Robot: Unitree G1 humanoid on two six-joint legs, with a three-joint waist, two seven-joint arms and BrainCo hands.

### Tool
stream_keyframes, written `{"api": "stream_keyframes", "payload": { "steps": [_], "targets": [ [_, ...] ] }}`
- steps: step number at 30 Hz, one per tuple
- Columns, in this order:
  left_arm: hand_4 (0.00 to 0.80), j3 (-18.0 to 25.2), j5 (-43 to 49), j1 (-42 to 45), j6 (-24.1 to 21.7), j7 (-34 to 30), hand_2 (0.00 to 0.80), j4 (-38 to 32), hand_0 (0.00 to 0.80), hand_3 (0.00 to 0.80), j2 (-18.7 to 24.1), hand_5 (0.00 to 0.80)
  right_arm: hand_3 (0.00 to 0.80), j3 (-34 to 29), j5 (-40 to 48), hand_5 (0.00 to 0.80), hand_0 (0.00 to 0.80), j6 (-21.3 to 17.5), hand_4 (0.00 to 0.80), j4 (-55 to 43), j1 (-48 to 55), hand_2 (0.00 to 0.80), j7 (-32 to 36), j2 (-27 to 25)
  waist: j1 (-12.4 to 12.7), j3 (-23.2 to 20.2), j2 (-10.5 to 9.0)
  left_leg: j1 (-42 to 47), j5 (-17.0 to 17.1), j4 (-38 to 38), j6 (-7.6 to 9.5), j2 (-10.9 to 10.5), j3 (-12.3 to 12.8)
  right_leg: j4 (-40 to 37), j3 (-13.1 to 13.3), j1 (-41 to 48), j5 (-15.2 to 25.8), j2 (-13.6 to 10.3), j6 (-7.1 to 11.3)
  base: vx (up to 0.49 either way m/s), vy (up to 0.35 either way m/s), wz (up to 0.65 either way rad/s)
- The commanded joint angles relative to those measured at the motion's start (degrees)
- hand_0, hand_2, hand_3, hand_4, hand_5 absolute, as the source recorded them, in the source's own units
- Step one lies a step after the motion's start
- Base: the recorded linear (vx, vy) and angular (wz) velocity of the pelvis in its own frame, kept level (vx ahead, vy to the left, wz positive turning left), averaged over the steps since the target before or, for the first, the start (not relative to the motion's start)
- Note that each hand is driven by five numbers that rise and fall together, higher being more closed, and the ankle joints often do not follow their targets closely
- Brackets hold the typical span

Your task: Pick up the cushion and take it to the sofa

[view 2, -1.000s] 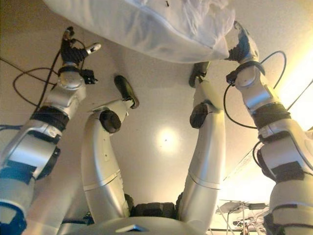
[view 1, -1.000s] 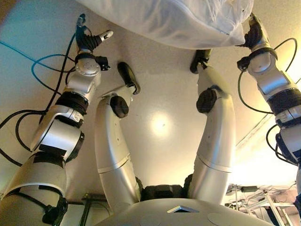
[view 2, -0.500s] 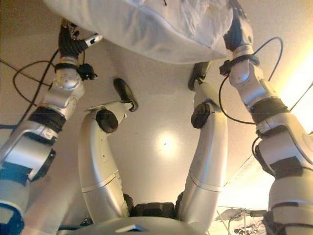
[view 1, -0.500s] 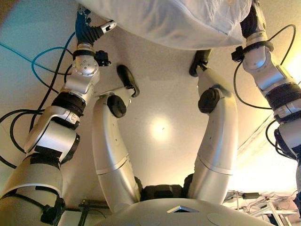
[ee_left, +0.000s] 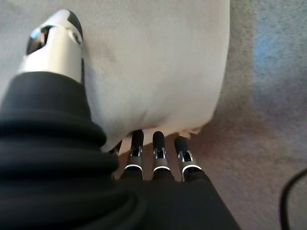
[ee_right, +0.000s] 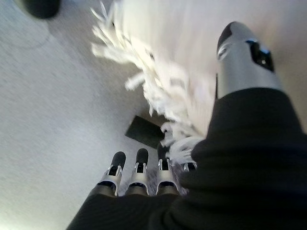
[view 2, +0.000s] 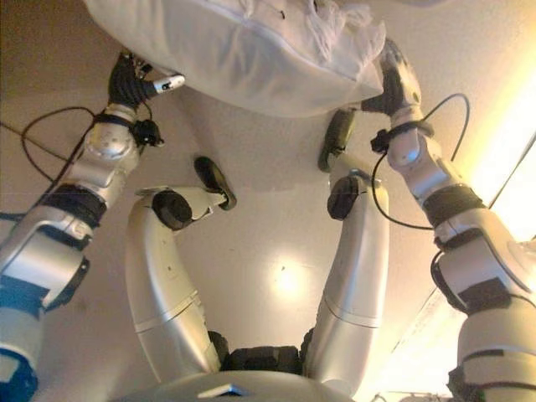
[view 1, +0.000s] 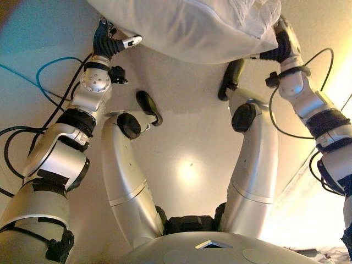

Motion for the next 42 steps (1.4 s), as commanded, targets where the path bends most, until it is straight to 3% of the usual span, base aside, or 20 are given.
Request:
{"api": "stream_keyframes", "payload": {
  "steps": [1,5,6,7,8,9,20,32,42],
  "targets": [
    [0.000,-0.14,-0.01,0.06,-4.22,-4.15,0.000,-5.20,0.000,0.000,0.66,0.000,0.000,0.21,1.12,0.000,0.000,-2.90,0.000,-4.25,1.85,0.000,1.66,-3.17,-0.10,-0.55,1.22,-1.63,-0.08,-1.37,-9.75,4.37,-12.27,-8.02,9.08,3.52,0.67,-5.16,8.96,0.006,0.037,-0.02],
    [0.000,-0.60,-1.26,1.58,-3.56,-7.11,0.000,-5.83,0.000,0.000,0.94,0.000,0.000,-0.72,1.45,0.000,0.000,-4.23,0.000,-5.75,3.80,0.000,3.80,-3.44,-0.33,-0.55,1.78,-1.63,-0.66,0.32,-9.82,4.60,-13.18,-6.65,10.03,3.52,0.86,-5.29,9.13,0.010,0.034,-0.02],
    [0.329,-0.40,-1.32,2.44,-3.51,-7.74,0.329,-5.92,0.329,0.329,0.83,0.329,0.000,-0.77,1.18,0.000,0.000,-4.31,0.000,-6.30,4.44,0.000,4.31,-3.45,-0.36,-0.55,1.86,-1.63,-0.92,1.16,-9.92,4.76,-13.66,-6.10,10.26,3.52,0.90,-5.37,9.14,0.019,0.030,-0.02],
    [0.634,-0.28,-1.22,2.99,-3.40,-8.38,0.634,-6.16,0.634,0.634,0.75,0.634,0.104,-0.89,0.99,0.104,0.104,-4.28,0.104,-6.81,4.87,0.104,4.69,-3.30,-0.36,-0.55,1.89,-1.63,-1.07,1.69,-9.95,4.87,-13.93,-5.75,10.42,3.52,0.96,-5.38,9.16,0.000,0.000,0.00],
    [0.800,-0.21,-1.32,3.45,-3.41,-9.21,0.800,-6.24,0.800,0.800,0.69,0.800,0.602,-0.97,1.00,0.602,0.602,-4.61,0.602,-7.05,5.19,0.602,5.22,-3.35,-0.35,-0.55,1.94,-1.63,-1.19,2.01,-10.02,4.83,-14.13,-5.53,10.51,3.52,1.01,-5.37,9.16,0.000,0.000,0.00],
    [0.800,-0.20,-1.22,4.08,-3.39,-10.12,0.800,-6.50,0.800,0.800,0.66,0.800,0.800,-0.97,1.19,0.800,0.800,-4.54,0.800,-7.72,5.43,0.800,5.75,-3.46,-0.31,-0.55,1.98,-1.63,-1.39,2.45,-10.09,4.85,-14.37,-5.21,10.72,3.52,1.05,-5.39,9.20,0.000,0.000,0.00],
    [0.800,0.66,-0.82,9.71,-3.53,-11.60,0.800,-9.39,0.800,0.800,-0.22,0.800,0.800,-3.30,2.63,0.800,0.800,-2.41,0.800,-11.54,10.15,0.800,8.24,-3.51,0.00,-0.55,2.23,-1.63,-2.53,6.36,-10.84,4.88,-16.42,-2.18,12.31,3.52,1.21,-5.33,9.26,0.000,0.000,0.00],
    [0.800,1.98,-0.14,15.38,-2.85,-12.53,0.800,-10.03,0.800,0.800,-0.41,0.800,0.800,-6.70,2.74,0.800,0.800,-2.82,0.800,-12.62,15.44,0.800,8.29,-3.09,0.16,-0.55,2.78,-1.63,-2.66,9.41,-11.48,5.17,-17.72,0.53,13.31,3.52,1.36,-5.28,9.56,0.000,0.000,0.00],
    [0.800,3.28,-1.03,18.44,-5.58,-13.07,0.800,-11.26,0.800,0.800,-1.08,0.800,0.800,-7.91,2.22,0.800,0.800,-2.29,0.800,-13.77,17.82,0.800,9.43,-3.04,0.32,-0.55,3.10,-1.63,-2.43,10.23,-11.69,5.51,-18.15,1.45,13.52,3.52,1.67,-5.58,9.70,0.000,0.000,0.00]
  ]
}}
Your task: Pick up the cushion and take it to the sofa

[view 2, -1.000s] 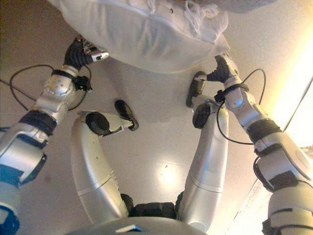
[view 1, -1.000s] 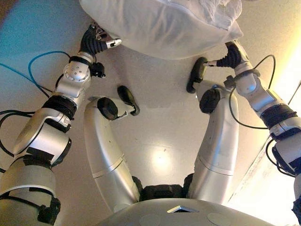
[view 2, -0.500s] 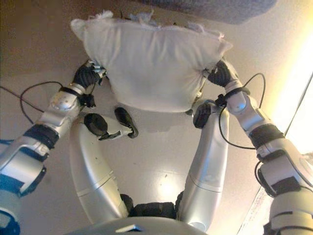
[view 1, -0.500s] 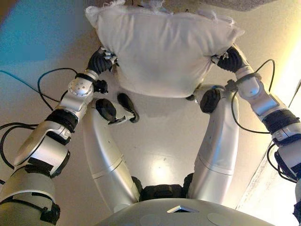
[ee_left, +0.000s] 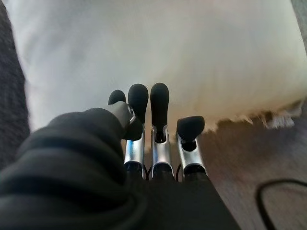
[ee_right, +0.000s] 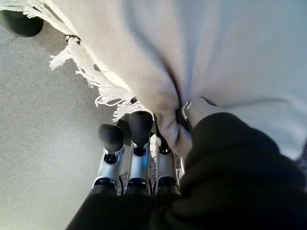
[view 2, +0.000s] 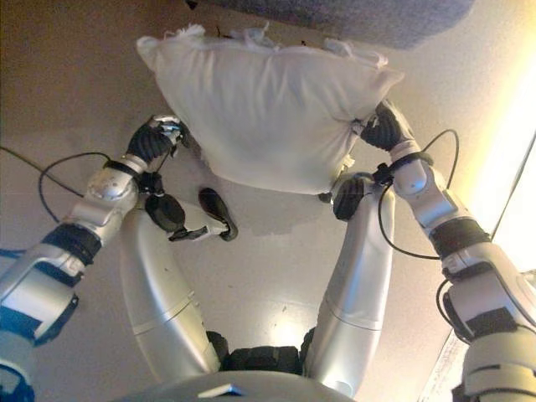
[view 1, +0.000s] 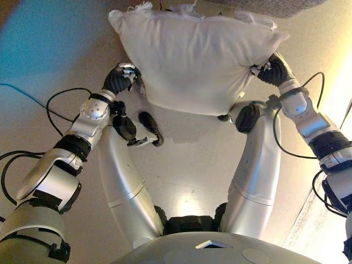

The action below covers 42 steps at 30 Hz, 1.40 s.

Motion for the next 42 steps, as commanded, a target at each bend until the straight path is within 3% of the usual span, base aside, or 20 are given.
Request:
{"api": "stream_keyframes", "payload": {
  "steps": [1,6,11,15,16,17,20,24,35,42],
  "targets": [
    [0.800,3.74,0.68,4.27,-4.56,-0.97,0.800,-2.82,0.800,0.800,-3.55,0.800,0.800,0.15,0.89,0.800,0.800,-1.52,0.800,-5.14,7.66,0.800,-0.52,-1.09,0.09,-0.59,3.15,-1.81,3.14,-5.50,-12.54,4.26,-14.54,-14.34,9.64,4.21,5.91,-4.68,9.11,0.000,0.000,0.00],
    [0.800,5.40,-0.82,4.74,-6.54,-1.18,0.800,-3.56,0.800,0.800,-4.36,0.800,0.800,-0.81,-0.72,0.800,0.800,-2.50,0.800,-5.34,7.40,0.800,-1.59,-0.83,-0.07,-0.59,3.29,-1.81,4.80,-8.67,-12.22,4.64,-13.98,-16.23,8.84,4.21,6.84,-5.11,9.10,0.000,0.000,0.00],
    [0.800,8.22,-1.03,2.47,-9.65,-2.07,0.800,-3.92,0.800,0.800,-6.10,0.800,0.800,-1.63,-2.62,0.800,0.800,-3.86,0.800,-4.63,2.71,0.800,-3.94,0.06,-0.84,-0.59,2.54,-1.74,8.64,-15.16,-11.91,4.18,-10.81,-20.79,6.60,4.21,8.47,-5.38,9.31,-0.064,-0.041,0.03],
    [0.800,9.81,-1.22,0.97,-9.41,-1.68,0.800,-3.75,0.800,0.800,-7.27,0.800,0.800,-1.84,-3.77,0.800,0.800,-3.95,0.800,-4.77,0.71,0.800,-5.49,0.49,-1.03,-0.59,1.43,-1.39,10.69,-16.08,-11.12,3.19,-9.50,-21.32,6.16,4.25,9.39,-5.37,9.34,-0.055,-0.046,0.10],
    [0.646,10.30,-1.24,1.12,-8.29,-0.91,0.646,-3.66,0.646,0.646,-7.39,0.646,0.800,-1.92,-3.90,0.800,0.800,-3.77,0.800,-5.22,0.83,0.800,-5.59,0.56,-0.98,-0.59,0.87,-0.80,10.89,-16.11,-10.98,2.96,-9.29,-20.93,6.41,4.29,9.56,-5.24,9.34,-0.010,-0.051,0.01],
    [0.000,10.83,-1.55,1.30,-6.02,0.23,0.000,-3.50,0.000,0.000,-7.38,0.000,0.800,-2.25,-3.97,0.800,0.800,-3.87,0.800,-5.60,1.18,0.800,-5.26,0.65,-0.93,-0.59,0.24,-0.33,11.03,-15.81,-10.82,2.75,-9.32,-20.36,6.73,4.31,9.79,-5.05,9.42,0.016,-0.060,0.02],
    [0.000,13.07,-2.64,2.39,-1.96,2.27,0.000,-3.51,0.000,0.000,-7.32,0.000,0.800,-3.62,-4.52,0.800,0.800,-3.45,0.800,-7.58,2.88,0.800,-3.97,0.63,-0.72,-0.59,-1.08,0.50,11.04,-14.33,-10.48,2.75,-10.04,-18.37,7.38,4.34,10.03,-4.70,9.55,0.056,-0.081,-0.01],
    [0.000,14.92,-1.59,3.57,-0.17,3.88,0.000,-4.26,0.000,0.000,-7.09,0.000,0.800,-5.71,-5.48,0.800,0.800,-3.36,0.800,-10.69,4.86,0.800,-2.87,0.12,-0.55,-0.59,-2.37,2.20,11.24,-14.52,-10.54,2.49,-10.17,-18.02,6.87,5.32,10.27,-4.37,9.69,0.020,-0.083,-0.03],
    [0.000,15.96,-1.43,0.93,-1.64,5.99,0.000,-1.33,0.000,0.000,-7.77,0.000,0.800,-5.43,-7.94,0.800,0.800,-3.43,0.800,-11.60,2.65,0.800,-5.22,0.24,-1.35,-0.59,-4.08,14.15,14.18,-28.27,-10.98,1.05,-4.58,-31.80,-0.14,18.37,11.28,-3.48,10.15,-0.038,-0.014,0.00],
    [0.000,16.83,-2.08,1.34,-3.01,5.93,0.000,-0.23,0.000,0.000,-7.87,0.000,0.800,-6.13,-9.09,0.800,0.800,-4.22,0.800,-13.60,5.49,0.800,-8.05,-0.64,-1.07,-0.59,-5.67,22.29,14.50,-33.93,-11.31,-0.11,-3.55,-39.52,-3.65,28.46,11.24,-4.06,10.49,-0.014,-0.039,0.05]
  ]
}}
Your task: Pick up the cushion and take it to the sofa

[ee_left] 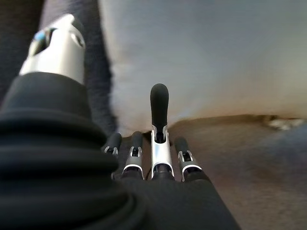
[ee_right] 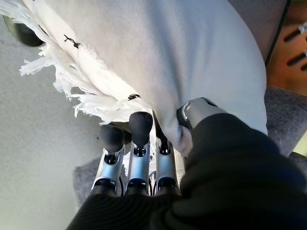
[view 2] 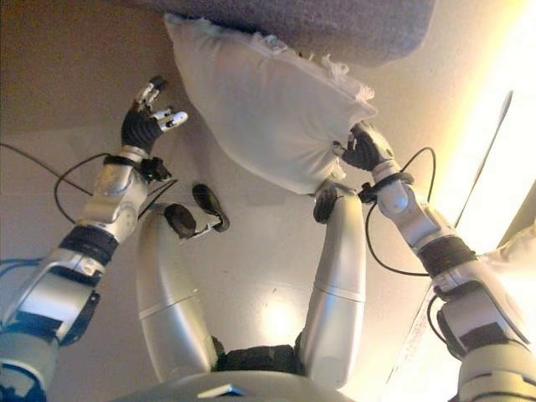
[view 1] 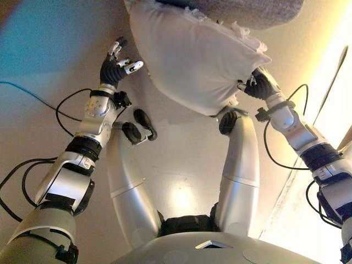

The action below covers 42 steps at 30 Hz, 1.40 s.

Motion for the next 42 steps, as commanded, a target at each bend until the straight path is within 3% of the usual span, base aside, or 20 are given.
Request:
{"api": "stream_keyframes", "payload": {
  "steps": [1,17,21,27,34,42],
  "targets": [
    [0.000,2.57,-0.91,1.26,-4.03,0.14,0.000,0.43,0.000,0.000,-0.61,0.000,0.800,-4.94,-0.06,0.800,0.800,-4.47,0.800,-6.94,-1.10,0.800,-6.52,-3.27,0.55,-0.83,-2.38,4.06,5.98,-6.19,-7.34,2.37,-8.43,-15.11,1.84,9.72,6.96,-4.11,9.29,-0.003,-0.049,0.12],
    [0.000,7.42,0.96,6.48,-2.93,-3.21,0.000,3.89,0.000,0.000,-2.98,0.000,0.800,-10.07,-2.20,0.800,0.800,-5.54,0.800,-17.90,7.26,0.800,-8.29,-3.06,3.40,-0.97,-8.85,26.30,2.60,-15.02,-6.80,-0.04,-7.38,-28.27,-5.49,36.54,5.41,-3.21,9.75,0.028,-0.053,0.07],
    [0.000,9.08,0.07,10.49,-1.87,-4.89,0.000,4.07,0.000,0.000,-3.76,0.000,0.800,-11.21,-3.28,0.800,0.800,-5.37,0.800,-21.20,10.91,0.800,-6.51,-1.85,3.78,-3.62,-9.62,32.25,2.33,-18.66,-6.50,-0.56,-6.16,-31.37,-7.03,42.45,5.53,-3.05,9.76,0.087,-0.039,0.01],
    [0.000,11.01,-2.76,18.31,-1.76,-9.27,0.000,2.07,0.000,0.000,-6.78,0.000,0.800,-14.92,-3.46,0.800,0.800,-6.47,0.800,-27.07,17.51,0.800,-2.45,-1.66,3.60,-7.58,-8.41,43.51,3.82,-27.46,-6.66,-1.37,-2.27,-37.05,-9.44,51.89,6.27,-2.21,9.38,0.114,0.021,-0.04],
    [0.000,12.62,-2.58,26.59,-0.32,-16.16,0.000,1.54,0.000,0.000,-9.35,0.000,0.800,-20.91,-2.92,0.800,0.800,-8.87,0.800,-32.66,25.27,0.800,3.41,-1.65,3.19,-13.04,-6.27,57.63,6.15,-39.07,-6.36,-3.44,2.06,-43.74,-10.21,62.35,7.29,-0.99,9.67,0.167,0.058,-0.14],
    [0.000,14.84,-9.78,30.33,8.86,-27.41,0.000,2.12,0.000,0.000,-9.59,0.000,0.800,-25.99,1.57,0.800,0.800,-9.01,0.800,-37.59,27.25,0.800,10.03,-4.60,2.58,-19.41,-5.04,69.12,7.37,-47.80,-5.85,-4.73,5.88,-47.73,-11.49,69.40,8.42,-0.81,10.36,0.186,0.056,-0.15]
  ]
}}
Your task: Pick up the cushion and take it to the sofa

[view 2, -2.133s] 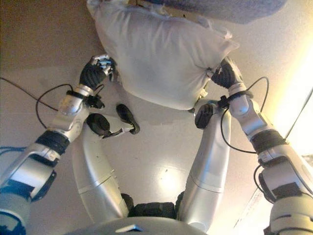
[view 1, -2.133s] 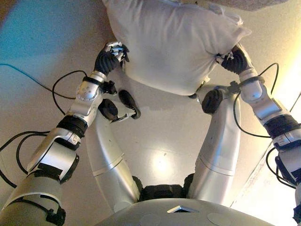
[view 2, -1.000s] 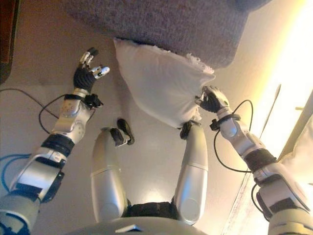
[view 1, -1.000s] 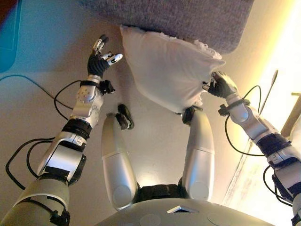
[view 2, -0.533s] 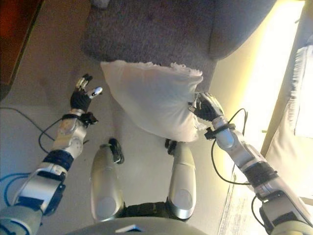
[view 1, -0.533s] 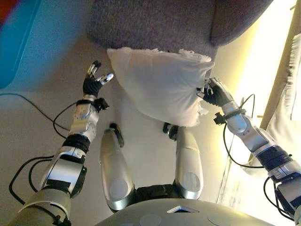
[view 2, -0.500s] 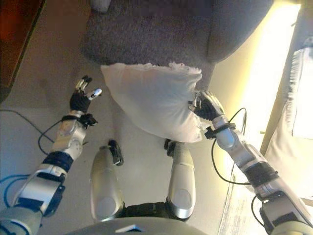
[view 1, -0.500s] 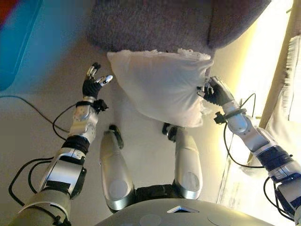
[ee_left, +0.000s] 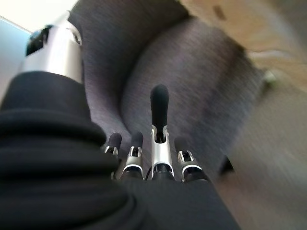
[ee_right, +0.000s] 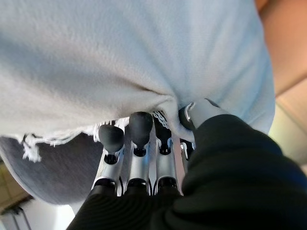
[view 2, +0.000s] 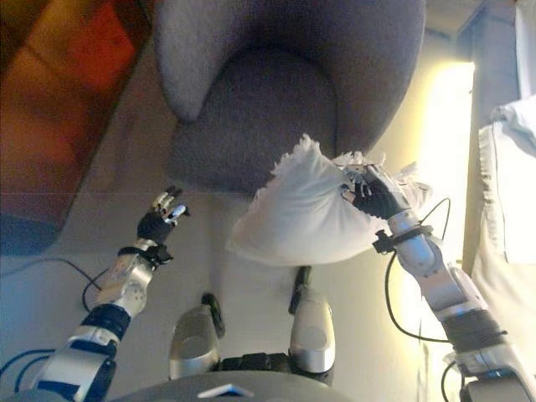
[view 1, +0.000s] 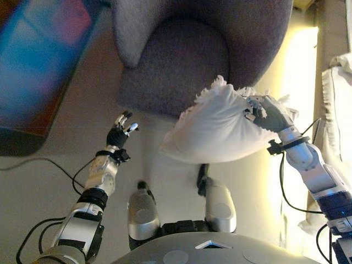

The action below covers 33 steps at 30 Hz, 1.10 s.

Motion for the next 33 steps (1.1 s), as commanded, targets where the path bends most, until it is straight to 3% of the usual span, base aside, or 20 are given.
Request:
{"api": "stream_keyframes", "payload": {
  "steps": [1,9,20,30,33],
  "targets": [
    [0.000,-0.85,-3.06,0.98,1.98,-5.01,0.000,0.12,0.000,0.000,0.97,0.000,0.800,-6.10,6.87,0.800,0.800,-7.30,0.800,-9.74,-2.84,0.800,-0.95,-2.37,0.12,-9.28,-3.04,-0.02,-1.92,2.11,1.61,1.80,-0.28,-6.38,-1.66,3.24,4.02,-5.48,6.64,0.086,0.001,-0.11],
    [0.000,-1.66,-3.36,2.56,2.33,-8.25,0.000,0.72,0.000,0.000,-1.59,0.000,0.800,-10.14,11.74,0.800,0.800,-9.37,0.800,-13.83,-4.20,0.800,2.11,-4.77,-0.76,-12.58,-2.72,4.93,-0.82,-2.67,1.99,0.74,1.41,-8.07,-2.04,5.52,4.52,-4.30,6.16,0.039,0.005,-0.13],
    [0.000,-1.91,-6.58,2.88,2.85,-7.52,0.000,1.93,0.000,0.000,-5.14,0.000,0.800,-12.96,22.61,0.800,0.800,-10.70,0.800,-17.18,-7.96,0.800,4.97,-5.69,-2.26,-15.57,-2.42,9.73,1.44,-9.25,1.88,-0.48,3.82,-10.48,-2.09,7.55,4.83,-2.25,5.82,-0.001,-0.005,-0.07],
    [0.000,-2.60,-2.50,2.92,2.90,-7.56,0.000,2.86,0.000,0.000,-6.14,0.000,0.800,-14.41,25.04,0.800,0.800,-8.89,0.800,-16.53,-14.08,0.800,3.62,-9.69,-2.23,-17.21,-3.99,11.65,2.84,-13.02,1.64,-0.76,4.79,-10.96,-2.64,8.45,5.06,-0.84,5.83,-0.006,-0.020,-0.10],
    [0.000,-3.04,-0.90,2.58,3.07,-4.28,0.000,2.81,0.000,0.000,-5.96,0.000,0.800,-14.55,25.87,0.800,0.800,-8.52,0.800,-15.86,-15.77,0.800,3.12,-11.18,-2.30,-17.91,-4.24,12.29,3.05,-13.66,1.61,-0.64,5.16,-11.11,-2.80,8.64,4.38,-0.30,5.65,0.000,0.000,0.00]
  ]
}}
